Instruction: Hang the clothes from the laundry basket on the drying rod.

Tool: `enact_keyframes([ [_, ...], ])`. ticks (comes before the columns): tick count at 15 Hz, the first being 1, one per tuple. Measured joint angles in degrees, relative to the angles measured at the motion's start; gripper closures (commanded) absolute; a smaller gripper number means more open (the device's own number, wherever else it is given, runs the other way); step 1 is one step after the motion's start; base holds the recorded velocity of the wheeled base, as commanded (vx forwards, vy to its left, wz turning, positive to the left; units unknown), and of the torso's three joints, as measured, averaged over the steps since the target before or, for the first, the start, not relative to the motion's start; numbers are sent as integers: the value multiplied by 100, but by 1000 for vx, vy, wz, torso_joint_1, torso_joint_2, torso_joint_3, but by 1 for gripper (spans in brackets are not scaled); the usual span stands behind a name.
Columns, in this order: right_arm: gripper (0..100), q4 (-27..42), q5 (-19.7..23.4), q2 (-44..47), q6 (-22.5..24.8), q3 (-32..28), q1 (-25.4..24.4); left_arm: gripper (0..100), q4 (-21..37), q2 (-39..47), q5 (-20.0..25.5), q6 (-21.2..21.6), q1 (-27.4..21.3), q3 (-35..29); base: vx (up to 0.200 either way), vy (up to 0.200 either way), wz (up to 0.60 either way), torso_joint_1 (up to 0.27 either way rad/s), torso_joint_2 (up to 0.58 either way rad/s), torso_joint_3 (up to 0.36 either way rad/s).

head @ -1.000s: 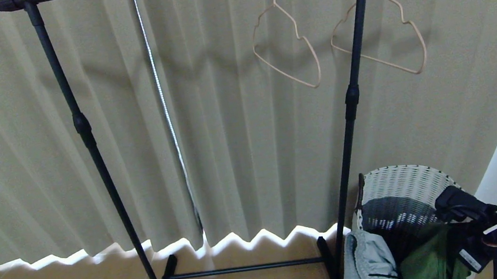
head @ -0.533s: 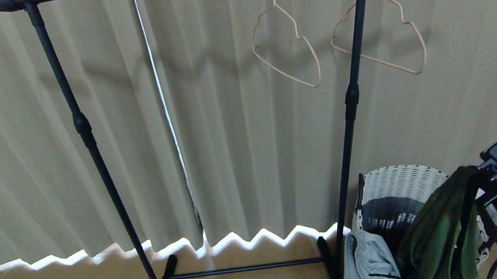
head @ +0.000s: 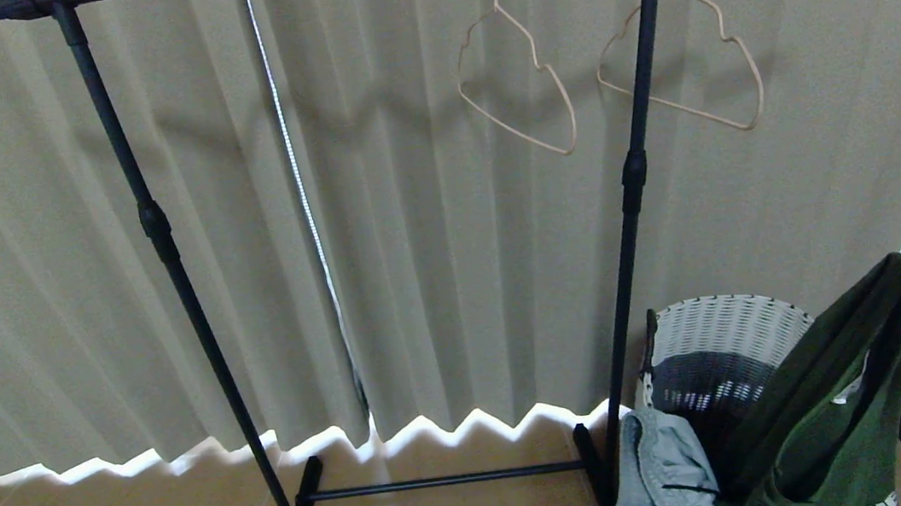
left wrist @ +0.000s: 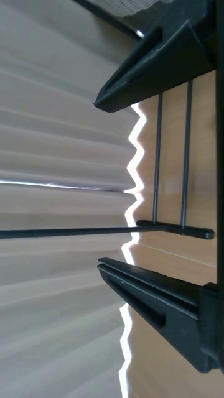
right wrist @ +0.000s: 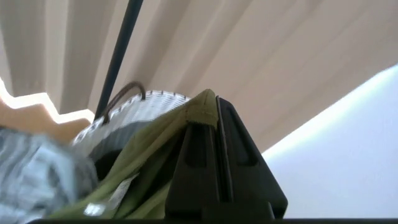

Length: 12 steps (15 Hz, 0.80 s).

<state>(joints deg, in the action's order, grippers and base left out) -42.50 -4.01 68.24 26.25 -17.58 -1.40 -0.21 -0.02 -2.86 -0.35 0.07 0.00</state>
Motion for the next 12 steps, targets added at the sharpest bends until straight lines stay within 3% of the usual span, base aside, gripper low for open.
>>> enact_keyframes([
  [5,100,-6,-11,-122,7,72,0,0,-4,0,-9,4,0,0,-200,0,0,-1,4,5],
  [12,100,199,-12,-118,18,96,-7,0,-12,0,-13,-73,0,0,0,0,0,0,0,0],
])
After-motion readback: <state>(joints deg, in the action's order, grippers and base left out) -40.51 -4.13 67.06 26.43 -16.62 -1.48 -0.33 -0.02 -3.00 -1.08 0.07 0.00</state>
